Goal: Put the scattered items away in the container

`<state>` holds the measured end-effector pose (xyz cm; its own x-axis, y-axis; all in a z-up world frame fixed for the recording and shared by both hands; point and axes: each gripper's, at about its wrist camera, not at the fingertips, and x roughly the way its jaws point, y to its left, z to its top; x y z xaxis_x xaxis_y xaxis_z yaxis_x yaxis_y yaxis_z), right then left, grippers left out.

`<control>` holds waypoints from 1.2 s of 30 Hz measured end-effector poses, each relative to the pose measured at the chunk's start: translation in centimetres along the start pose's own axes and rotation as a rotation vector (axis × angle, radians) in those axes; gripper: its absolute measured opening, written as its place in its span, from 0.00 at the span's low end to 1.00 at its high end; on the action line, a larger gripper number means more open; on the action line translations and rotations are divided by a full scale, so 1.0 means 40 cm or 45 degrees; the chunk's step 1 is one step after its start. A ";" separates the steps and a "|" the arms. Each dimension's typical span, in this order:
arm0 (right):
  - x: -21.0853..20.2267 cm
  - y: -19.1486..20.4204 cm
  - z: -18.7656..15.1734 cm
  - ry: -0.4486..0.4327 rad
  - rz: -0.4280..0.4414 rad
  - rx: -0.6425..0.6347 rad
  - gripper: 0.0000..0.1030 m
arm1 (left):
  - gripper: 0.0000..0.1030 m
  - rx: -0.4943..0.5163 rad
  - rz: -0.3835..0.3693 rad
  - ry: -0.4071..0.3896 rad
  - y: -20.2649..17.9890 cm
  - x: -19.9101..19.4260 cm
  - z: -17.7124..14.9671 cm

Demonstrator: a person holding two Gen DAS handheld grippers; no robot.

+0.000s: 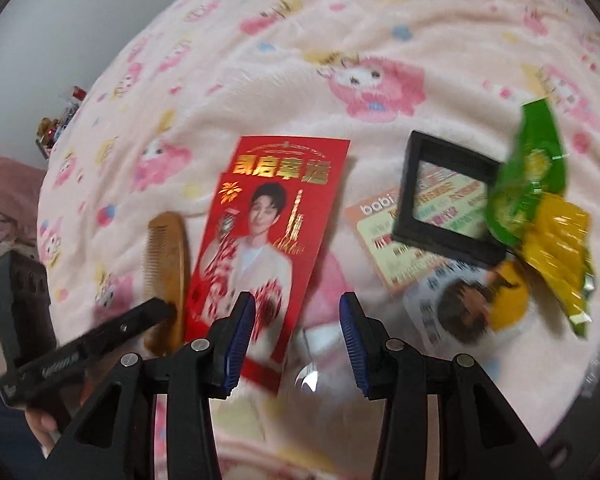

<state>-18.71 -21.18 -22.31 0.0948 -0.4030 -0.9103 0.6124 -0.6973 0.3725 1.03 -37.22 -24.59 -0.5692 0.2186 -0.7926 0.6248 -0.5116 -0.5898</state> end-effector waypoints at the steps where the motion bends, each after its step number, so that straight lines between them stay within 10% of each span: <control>1: 0.016 -0.004 0.008 0.015 0.019 0.009 0.39 | 0.38 -0.006 -0.012 -0.002 -0.001 0.006 0.003; 6: 0.064 0.002 0.025 0.067 0.107 -0.013 0.39 | 0.37 -0.051 -0.098 0.023 0.003 0.024 0.010; 9: 0.052 0.017 0.018 0.076 0.187 -0.053 0.22 | 0.17 -0.022 -0.156 0.062 -0.020 0.031 0.002; 14: 0.001 0.021 -0.010 0.028 0.322 -0.029 0.04 | 0.12 0.051 -0.191 0.077 -0.066 0.018 -0.026; 21: -0.124 0.068 -0.058 -0.140 0.274 -0.122 0.01 | 0.07 0.170 -0.244 0.021 -0.153 -0.068 -0.058; 36: -0.613 -0.200 -0.373 -0.612 0.109 0.070 0.01 | 0.07 0.614 -0.557 0.289 -0.697 -0.011 -0.295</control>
<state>-14.20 3.12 -5.67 -0.2381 -0.6794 -0.6941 0.5746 -0.6747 0.4633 -9.82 -13.24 -9.63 -0.5561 0.6308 -0.5411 0.0255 -0.6378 -0.7698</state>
